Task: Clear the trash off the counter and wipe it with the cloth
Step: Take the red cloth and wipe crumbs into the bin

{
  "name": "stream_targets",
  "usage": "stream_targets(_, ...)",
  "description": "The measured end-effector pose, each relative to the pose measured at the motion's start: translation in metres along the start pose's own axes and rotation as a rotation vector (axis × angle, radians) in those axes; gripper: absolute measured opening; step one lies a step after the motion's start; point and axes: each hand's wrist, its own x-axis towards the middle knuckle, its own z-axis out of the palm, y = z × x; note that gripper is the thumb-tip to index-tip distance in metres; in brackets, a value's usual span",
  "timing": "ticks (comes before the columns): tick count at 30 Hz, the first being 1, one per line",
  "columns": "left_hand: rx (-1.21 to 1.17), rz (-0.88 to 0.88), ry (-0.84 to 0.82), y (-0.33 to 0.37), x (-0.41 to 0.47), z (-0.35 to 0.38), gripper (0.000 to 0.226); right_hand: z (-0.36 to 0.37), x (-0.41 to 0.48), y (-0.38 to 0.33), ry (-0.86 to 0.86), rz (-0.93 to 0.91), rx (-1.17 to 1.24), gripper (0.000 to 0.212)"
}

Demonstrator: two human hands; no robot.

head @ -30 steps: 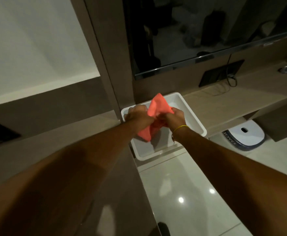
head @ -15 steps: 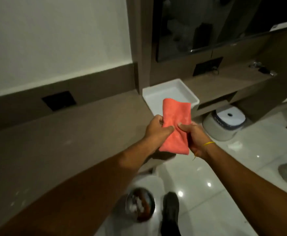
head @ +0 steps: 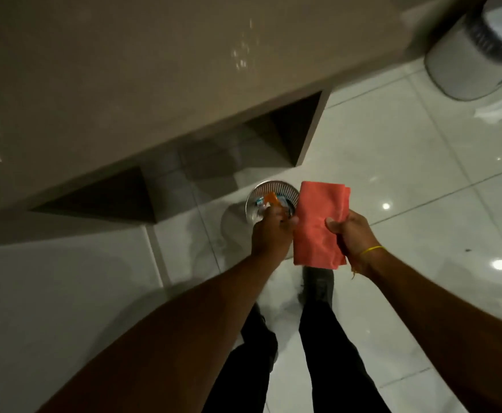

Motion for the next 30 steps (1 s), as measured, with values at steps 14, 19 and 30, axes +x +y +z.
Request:
stream_targets(14, -0.866, -0.645, 0.127, -0.158, 0.166, 0.106, 0.038, 0.009, 0.123, 0.108, -0.071, 0.020, -0.012, 0.034)
stream_targets(19, -0.767, -0.594, 0.205, -0.111, 0.103, 0.054, 0.032, 0.013, 0.053, 0.044, -0.198, -0.012, -0.100, 0.056)
stream_targets(30, -0.663, -0.536, 0.119, 0.028, -0.036, -0.119, 0.031, 0.059, -0.165, -0.293, -0.319, -0.754, -0.815, 0.012)
